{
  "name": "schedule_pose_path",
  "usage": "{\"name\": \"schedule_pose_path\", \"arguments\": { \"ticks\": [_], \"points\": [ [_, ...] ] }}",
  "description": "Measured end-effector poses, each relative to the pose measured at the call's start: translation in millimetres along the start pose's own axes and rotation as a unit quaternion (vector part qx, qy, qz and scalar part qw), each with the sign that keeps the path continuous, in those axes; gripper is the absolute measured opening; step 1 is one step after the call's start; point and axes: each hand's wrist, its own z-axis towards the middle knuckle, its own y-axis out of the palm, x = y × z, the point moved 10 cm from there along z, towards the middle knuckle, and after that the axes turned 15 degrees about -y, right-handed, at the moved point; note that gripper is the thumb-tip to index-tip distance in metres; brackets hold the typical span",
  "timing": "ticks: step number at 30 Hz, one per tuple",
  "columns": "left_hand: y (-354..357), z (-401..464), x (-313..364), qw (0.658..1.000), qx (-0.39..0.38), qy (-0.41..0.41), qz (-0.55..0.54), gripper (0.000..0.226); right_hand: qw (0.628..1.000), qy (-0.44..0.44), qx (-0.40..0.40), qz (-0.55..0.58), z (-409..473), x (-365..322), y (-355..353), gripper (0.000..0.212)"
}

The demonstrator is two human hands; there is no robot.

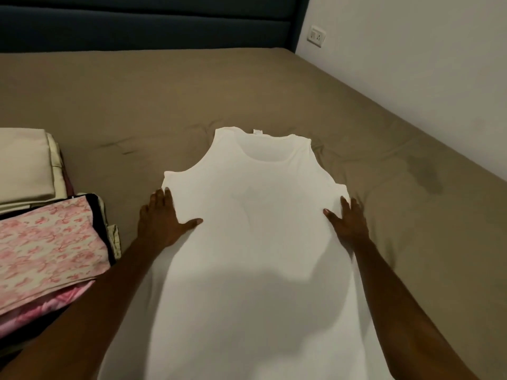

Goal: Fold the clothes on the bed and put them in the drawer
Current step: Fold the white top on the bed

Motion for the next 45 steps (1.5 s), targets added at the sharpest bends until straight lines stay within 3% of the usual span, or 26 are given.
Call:
{"name": "schedule_pose_path", "arguments": {
  "ticks": [3,7,12,15,18,21,27,31,36,42,45],
  "points": [
    [17.6,-67.1,-0.8,0.996,0.017,0.09,-0.009,0.127,0.996,-0.008,0.082,-0.018,-60.2,-18.8,2.7,0.092],
    [22.4,-86.2,-43.2,0.998,-0.013,0.019,-0.052,0.136,0.998,-0.009,0.061,-0.013,-109.1,6.9,13.0,0.103],
    [14.0,-91.1,-58.5,0.998,-0.04,-0.022,-0.048,0.144,0.999,-0.008,0.0,-0.038,-112.1,12.7,-2.6,0.077],
    [17.1,-113.3,-60.5,0.998,-0.048,-0.025,-0.04,0.146,1.0,0.007,0.019,-0.015,-116.8,14.5,-5.0,0.095],
    [16.9,-158.6,-56.8,0.998,0.027,0.042,-0.024,0.124,0.997,0.023,0.067,-0.014,-131.6,7.7,-14.3,0.108],
    [19.2,-192.9,-77.4,0.993,0.047,0.094,-0.059,0.107,0.998,-0.015,0.047,-0.042,-182.5,2.9,-5.3,0.095],
    [1.2,-226.8,-91.0,0.983,0.01,0.135,-0.12,0.12,0.997,-0.003,0.026,-0.073,-267.5,60.4,-26.1,0.099],
    [1.3,-251.8,-87.9,0.982,0.018,0.173,-0.066,0.13,0.996,0.026,0.06,-0.066,-293.4,42.1,-27.4,0.096],
    [11.3,-276.9,-73.4,0.964,0.016,0.264,0.031,0.133,0.995,0.008,0.016,-0.098,-312.1,45.0,-13.5,0.092],
    [13.2,-293.8,-92.8,0.96,0.001,0.278,0.042,0.134,0.997,0.008,-0.01,-0.08,-314.3,49.4,-14.5,0.094],
    [10.4,-298.4,-100.5,0.963,-0.007,0.267,0.026,0.136,0.996,0.026,0.02,-0.082,-319.2,49.8,-23.1,0.1]
  ]
}}
